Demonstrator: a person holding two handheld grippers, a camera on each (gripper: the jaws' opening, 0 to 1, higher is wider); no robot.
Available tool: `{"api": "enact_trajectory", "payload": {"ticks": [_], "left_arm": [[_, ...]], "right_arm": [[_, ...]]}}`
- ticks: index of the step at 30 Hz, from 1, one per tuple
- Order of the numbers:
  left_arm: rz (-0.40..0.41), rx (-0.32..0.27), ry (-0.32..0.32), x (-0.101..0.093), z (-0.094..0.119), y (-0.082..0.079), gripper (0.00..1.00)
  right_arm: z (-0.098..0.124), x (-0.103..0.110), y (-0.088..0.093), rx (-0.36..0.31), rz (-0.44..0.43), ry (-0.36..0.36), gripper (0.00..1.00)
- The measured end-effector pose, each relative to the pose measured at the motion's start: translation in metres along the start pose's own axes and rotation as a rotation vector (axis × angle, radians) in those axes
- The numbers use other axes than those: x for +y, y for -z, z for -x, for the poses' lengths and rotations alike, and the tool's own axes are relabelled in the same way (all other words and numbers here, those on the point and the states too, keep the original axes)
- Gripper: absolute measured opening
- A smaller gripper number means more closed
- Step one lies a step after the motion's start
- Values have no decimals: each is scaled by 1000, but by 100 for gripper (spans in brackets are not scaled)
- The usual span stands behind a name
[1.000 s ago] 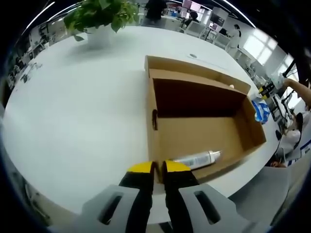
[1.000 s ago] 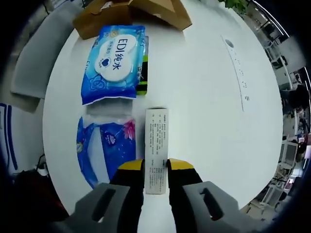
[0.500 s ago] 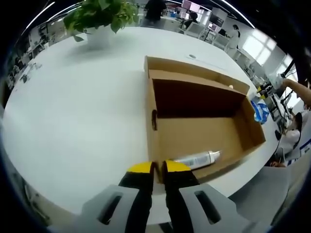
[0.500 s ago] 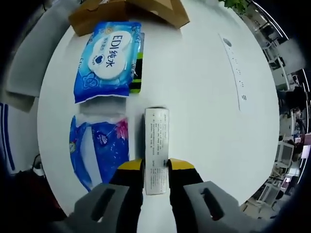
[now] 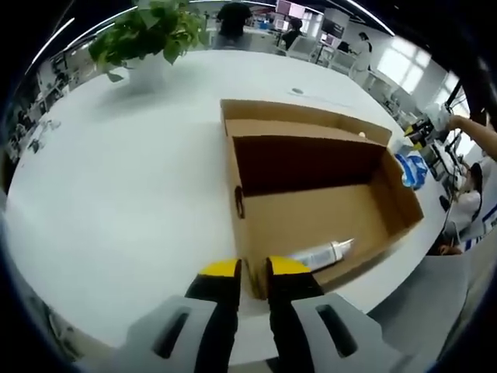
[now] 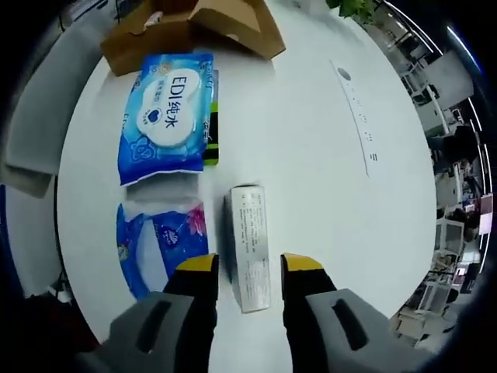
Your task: Operate the shoe box by opening the lid, removing the specified soft item, and placing it in the target area until the item is outside and the box remains undamaged.
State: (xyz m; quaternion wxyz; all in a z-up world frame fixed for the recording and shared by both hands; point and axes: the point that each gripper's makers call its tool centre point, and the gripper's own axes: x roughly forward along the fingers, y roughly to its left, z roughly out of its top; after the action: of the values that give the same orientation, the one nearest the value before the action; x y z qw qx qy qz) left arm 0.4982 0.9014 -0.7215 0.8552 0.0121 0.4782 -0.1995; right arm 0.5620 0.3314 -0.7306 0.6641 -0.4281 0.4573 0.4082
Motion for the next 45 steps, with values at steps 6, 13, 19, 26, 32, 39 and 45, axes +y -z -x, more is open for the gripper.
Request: {"api": "enact_trajectory", "payload": {"ticks": [6,13,19,26,32,39,45], "left_arm": [[-64,-11,2,0,6,-10,19],[-195,5,40,-9,13,-23,22],[-350,40,119,-23,12,-32,28],[-513,123,219,-42,9,-28,36],[-636,177,313,-55,1,-24,39],[-755,244,389,-66,-11,-20,43],[-833,281,438,-75,-21,-20,45]], "right_arm": [[14,6,-10,-56,-74,47,35],[34,14,-22,-145,-201,111,46],[50,25,-32,-217,-281,152,52],[67,46,-43,-310,-382,181,64],[80,66,-53,-371,-444,209,71],[88,94,-63,-430,-520,215,80],[94,115,-70,-467,-560,215,86]]}}
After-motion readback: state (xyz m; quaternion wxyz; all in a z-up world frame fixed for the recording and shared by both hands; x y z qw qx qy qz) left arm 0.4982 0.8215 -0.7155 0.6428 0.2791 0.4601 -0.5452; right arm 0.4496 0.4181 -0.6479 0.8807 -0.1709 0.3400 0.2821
